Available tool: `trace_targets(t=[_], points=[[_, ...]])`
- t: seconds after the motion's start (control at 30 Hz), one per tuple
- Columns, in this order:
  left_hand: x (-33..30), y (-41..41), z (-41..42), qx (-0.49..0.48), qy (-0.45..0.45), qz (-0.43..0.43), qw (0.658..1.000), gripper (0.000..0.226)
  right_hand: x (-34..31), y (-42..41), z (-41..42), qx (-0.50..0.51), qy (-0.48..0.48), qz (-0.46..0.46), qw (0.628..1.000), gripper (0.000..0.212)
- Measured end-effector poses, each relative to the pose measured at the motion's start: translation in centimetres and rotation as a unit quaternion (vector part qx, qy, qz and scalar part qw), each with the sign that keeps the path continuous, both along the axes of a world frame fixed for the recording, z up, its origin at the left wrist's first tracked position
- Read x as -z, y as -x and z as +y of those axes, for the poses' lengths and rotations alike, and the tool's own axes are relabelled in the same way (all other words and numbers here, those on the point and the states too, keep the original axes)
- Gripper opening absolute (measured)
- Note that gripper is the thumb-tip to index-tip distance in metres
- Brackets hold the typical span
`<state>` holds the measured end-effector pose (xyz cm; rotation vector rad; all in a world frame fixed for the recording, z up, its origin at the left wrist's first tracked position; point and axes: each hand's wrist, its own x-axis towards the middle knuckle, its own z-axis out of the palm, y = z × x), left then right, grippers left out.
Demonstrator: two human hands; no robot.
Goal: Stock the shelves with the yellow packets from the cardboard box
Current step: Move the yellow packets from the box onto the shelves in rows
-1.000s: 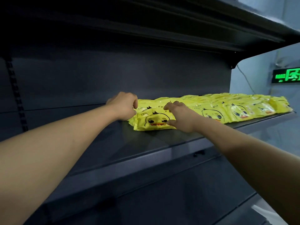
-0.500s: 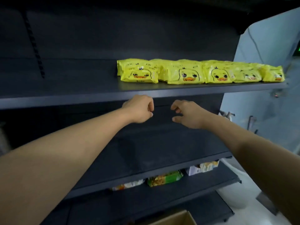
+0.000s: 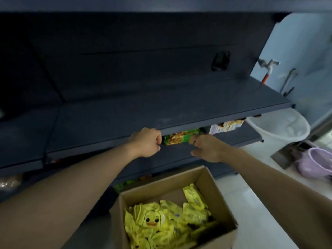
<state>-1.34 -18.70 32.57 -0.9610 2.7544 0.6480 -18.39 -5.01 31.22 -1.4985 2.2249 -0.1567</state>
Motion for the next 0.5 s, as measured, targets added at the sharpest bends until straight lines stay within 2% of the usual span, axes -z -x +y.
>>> trace_targets(t=[0.23, 0.5], points=[[12.3, -4.8, -1.4, 0.002, -0.067, -0.107, 0.992, 0.009, 11.3, -3.9, 1.0, 0.031, -0.091, -0.037, 0.995, 0.037], [23.8, -7.7, 0.2, -0.013, -0.146, -0.154, 0.977, 0.008, 21.5, -6.6, 3.5, 0.056, -0.166, -0.109, 0.978, 0.04]])
